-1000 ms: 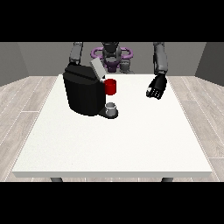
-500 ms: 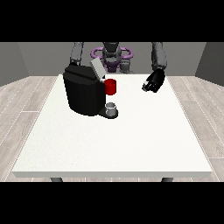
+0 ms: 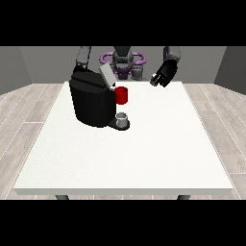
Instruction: Insert the coffee pod into the coffee machine and close the lid
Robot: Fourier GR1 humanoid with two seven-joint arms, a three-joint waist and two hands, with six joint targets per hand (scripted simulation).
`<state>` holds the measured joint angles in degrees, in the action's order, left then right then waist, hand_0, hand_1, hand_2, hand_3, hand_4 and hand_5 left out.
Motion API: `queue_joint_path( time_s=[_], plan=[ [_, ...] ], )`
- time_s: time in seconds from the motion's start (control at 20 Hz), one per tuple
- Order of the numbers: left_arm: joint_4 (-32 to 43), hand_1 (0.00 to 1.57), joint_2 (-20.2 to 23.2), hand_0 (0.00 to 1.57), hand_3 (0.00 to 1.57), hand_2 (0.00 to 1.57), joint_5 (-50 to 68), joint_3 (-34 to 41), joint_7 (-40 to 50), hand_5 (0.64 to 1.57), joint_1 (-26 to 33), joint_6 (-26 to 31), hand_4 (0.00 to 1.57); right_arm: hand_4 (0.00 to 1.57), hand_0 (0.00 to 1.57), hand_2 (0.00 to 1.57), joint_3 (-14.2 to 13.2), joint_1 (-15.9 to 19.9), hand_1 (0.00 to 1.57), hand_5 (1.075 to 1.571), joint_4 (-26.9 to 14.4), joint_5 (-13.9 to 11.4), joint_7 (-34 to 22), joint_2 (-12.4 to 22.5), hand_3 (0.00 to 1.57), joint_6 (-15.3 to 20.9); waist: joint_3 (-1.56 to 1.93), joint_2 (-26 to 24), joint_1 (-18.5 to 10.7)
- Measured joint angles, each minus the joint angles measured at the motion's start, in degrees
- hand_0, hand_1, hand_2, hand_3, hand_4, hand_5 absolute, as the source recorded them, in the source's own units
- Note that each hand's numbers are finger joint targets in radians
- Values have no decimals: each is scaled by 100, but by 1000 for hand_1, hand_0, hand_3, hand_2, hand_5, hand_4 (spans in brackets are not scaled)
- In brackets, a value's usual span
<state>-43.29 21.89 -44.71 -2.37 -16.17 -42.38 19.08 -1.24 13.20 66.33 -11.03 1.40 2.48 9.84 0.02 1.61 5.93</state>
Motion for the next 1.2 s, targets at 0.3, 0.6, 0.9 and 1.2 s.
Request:
queue_joint_path(
  time_s=[0.3, 0.6, 0.9, 1.2],
  plan=[
    [-154, 1340, -167, 1340, 1351, 1372, 16, 110, 490, 1571, -503, 295, 562, 0, 0, 0, -6, 126, 0, 1571, 80, 105, 90, -66, 0, -62, 0, 16, 186],
    [-128, 1235, -212, 1235, 1266, 1265, 231, 486, 924, 1571, -1201, 511, 502, 0, 0, 0, 74, 276, 0, 1571, 227, 96, 96, -73, 0, 17, 0, 203, 463],
    [-22, 1174, -85, 1174, 1266, 1254, 396, 815, 1326, 1571, -1925, 714, 479, 269, 0, 0, -23, 556, 0, 1571, 378, 154, 46, 81, 0, -80, 0, 486, 729],
    [170, 1225, 312, 1225, 1233, 1284, 350, 1004, 1315, 1571, -2423, 669, 478, 0, 0, 0, -20, 835, 0, 1571, 630, 147, -61, 72, 0, -36, -1, 971, 1006]
  ],
)
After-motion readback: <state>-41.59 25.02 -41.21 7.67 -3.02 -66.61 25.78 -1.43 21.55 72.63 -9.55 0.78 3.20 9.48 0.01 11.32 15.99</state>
